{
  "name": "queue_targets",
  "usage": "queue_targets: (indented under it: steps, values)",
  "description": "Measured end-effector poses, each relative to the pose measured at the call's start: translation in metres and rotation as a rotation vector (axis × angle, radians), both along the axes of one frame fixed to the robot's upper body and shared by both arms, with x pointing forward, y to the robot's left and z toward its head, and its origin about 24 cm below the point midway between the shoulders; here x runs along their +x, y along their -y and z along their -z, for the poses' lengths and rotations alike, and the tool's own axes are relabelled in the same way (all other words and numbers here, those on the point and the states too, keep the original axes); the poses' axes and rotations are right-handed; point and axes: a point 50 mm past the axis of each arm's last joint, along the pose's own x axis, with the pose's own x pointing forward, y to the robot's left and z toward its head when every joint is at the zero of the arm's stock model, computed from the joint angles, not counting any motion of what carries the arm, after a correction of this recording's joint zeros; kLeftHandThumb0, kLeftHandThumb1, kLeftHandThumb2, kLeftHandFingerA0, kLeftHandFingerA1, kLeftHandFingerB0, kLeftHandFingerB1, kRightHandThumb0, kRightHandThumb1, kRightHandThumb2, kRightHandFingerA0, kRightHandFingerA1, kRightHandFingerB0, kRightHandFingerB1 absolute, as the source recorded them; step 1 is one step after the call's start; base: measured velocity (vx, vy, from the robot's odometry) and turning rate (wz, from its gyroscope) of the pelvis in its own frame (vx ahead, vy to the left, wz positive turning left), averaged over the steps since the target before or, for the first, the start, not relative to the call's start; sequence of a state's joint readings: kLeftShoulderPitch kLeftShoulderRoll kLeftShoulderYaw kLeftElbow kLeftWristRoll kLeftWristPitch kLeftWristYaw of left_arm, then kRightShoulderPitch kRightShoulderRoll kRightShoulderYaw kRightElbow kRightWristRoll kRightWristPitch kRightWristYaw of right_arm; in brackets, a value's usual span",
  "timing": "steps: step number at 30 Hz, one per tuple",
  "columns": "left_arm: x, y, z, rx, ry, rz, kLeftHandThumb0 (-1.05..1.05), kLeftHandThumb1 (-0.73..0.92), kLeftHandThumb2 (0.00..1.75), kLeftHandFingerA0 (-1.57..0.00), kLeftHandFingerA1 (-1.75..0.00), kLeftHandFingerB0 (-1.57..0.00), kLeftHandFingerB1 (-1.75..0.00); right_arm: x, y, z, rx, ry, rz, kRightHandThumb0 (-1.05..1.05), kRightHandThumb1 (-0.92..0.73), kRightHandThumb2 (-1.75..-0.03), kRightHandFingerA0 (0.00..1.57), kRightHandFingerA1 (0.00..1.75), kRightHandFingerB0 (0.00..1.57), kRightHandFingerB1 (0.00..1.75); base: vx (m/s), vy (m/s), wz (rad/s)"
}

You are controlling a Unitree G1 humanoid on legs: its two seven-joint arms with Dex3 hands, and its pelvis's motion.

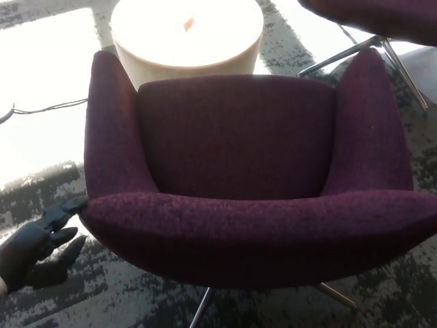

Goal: The robot stands in front of a sofa and uses its left hand to push the left side of the sofa

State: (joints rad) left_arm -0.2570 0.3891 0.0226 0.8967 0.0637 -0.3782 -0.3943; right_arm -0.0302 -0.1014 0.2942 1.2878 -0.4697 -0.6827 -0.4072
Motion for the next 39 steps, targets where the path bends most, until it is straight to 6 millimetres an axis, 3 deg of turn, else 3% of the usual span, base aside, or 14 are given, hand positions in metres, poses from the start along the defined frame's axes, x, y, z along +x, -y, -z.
queue_targets:
  steps: [1,4,5,6,7,9,11,12,13,15,18,19,24,39]
  values:
    - [-0.006,-0.004,0.005,-0.009,-0.016,-0.029,-0.9,0.91,0.76,-0.25,-0.33,-0.11,-0.27,0.0,0.001,0.0,-0.003,0.001,-0.001,-0.56,-0.79,-0.64,0.62,0.47,0.6,0.45,0.0,0.0,0.0]
    - [-0.036,-0.011,0.031,-0.049,-0.103,-0.108,-0.91,0.91,0.76,-0.23,-0.33,-0.11,-0.26,-0.001,0.004,0.0,-0.012,-0.002,-0.003,-0.55,-0.79,-0.64,0.62,0.47,0.61,0.46,0.0,0.0,0.07]
    - [-0.045,-0.012,0.038,-0.063,-0.124,-0.127,-0.37,0.45,1.09,0.0,-0.47,0.0,-0.48,0.0,0.003,0.0,-0.012,-0.001,-0.006,-0.56,-0.79,-0.64,0.61,0.46,0.6,0.45,0.0,0.0,0.07]
    - [-0.055,-0.012,0.044,-0.081,-0.142,-0.147,-0.91,0.91,0.74,-0.23,-0.33,-0.12,-0.27,-0.001,0.003,0.0,-0.012,-0.002,-0.01,-0.53,-0.77,-0.63,0.64,0.51,0.62,0.47,0.0,0.0,0.0]
    - [-0.063,-0.011,0.05,-0.102,-0.153,-0.163,-0.37,0.45,1.08,0.0,-0.47,0.0,-0.47,-0.001,0.002,0.0,-0.012,-0.003,-0.012,-0.52,-0.77,-0.63,0.64,0.5,0.61,0.46,0.0,0.0,0.0]
    - [-0.081,-0.005,0.062,-0.156,-0.174,-0.192,-0.37,0.46,1.09,-0.01,-0.47,0.0,-0.47,-0.004,0.002,0.001,-0.01,-0.012,-0.008,-0.52,-0.76,-0.63,0.64,0.5,0.62,0.46,0.0,0.0,0.0]
    - [-0.094,0.003,0.071,-0.21,-0.192,-0.213,-0.87,0.92,0.74,-0.17,-0.34,-0.1,-0.27,-0.009,0.001,0.003,-0.007,-0.024,-0.004,-0.52,-0.77,-0.64,0.63,0.48,0.6,0.45,0.0,0.0,0.0]
    - [-0.101,0.007,0.075,-0.237,-0.2,-0.221,-0.37,0.49,1.1,0.0,-0.48,0.0,-0.48,-0.012,0.001,0.004,-0.005,-0.031,-0.002,-0.51,-0.78,-0.63,0.61,0.46,0.59,0.44,0.0,0.0,0.0]
    - [-0.107,0.01,0.079,-0.258,-0.208,-0.227,-0.88,0.82,1.17,-0.18,-0.48,0.0,-0.36,-0.015,0.001,0.005,-0.004,-0.038,-0.001,-0.51,-0.78,-0.63,0.61,0.46,0.59,0.45,0.0,0.0,0.0]
    - [-0.122,0.016,0.087,-0.296,-0.233,-0.244,-0.37,0.48,1.1,0.0,-0.47,0.0,-0.47,-0.022,0.0,0.007,-0.004,-0.055,0.002,-0.5,-0.77,-0.63,0.6,0.46,0.59,0.45,0.0,0.0,0.0]
    - [-0.139,0.021,0.094,-0.321,-0.26,-0.258,-0.36,0.5,1.11,0.0,-0.48,0.0,-0.47,-0.028,0.001,0.008,-0.004,-0.069,0.007,-0.51,-0.77,-0.63,0.61,0.47,0.6,0.46,0.0,0.0,0.0]
    - [-0.148,0.023,0.097,-0.328,-0.277,-0.267,-0.86,0.92,0.75,-0.24,-0.35,-0.15,-0.29,-0.03,0.001,0.009,-0.004,-0.076,0.009,-0.52,-0.77,-0.63,0.61,0.47,0.6,0.45,0.0,0.0,0.0]
    - [-0.178,0.021,0.107,-0.291,-0.345,-0.306,-0.77,0.92,0.77,-0.22,-0.36,-0.18,-0.33,-0.04,0.001,0.011,-0.007,-0.093,0.016,-0.54,-0.78,-0.64,0.63,0.46,0.62,0.45,0.0,0.0,0.0]
    - [-0.193,0.014,0.111,-0.119,-0.364,-0.323,-0.75,0.92,0.7,-0.32,-0.34,-0.26,-0.32,-0.036,-0.001,0.01,-0.003,-0.084,0.013,-0.52,-0.76,-0.63,0.64,0.47,0.62,0.46,0.0,0.0,0.0]
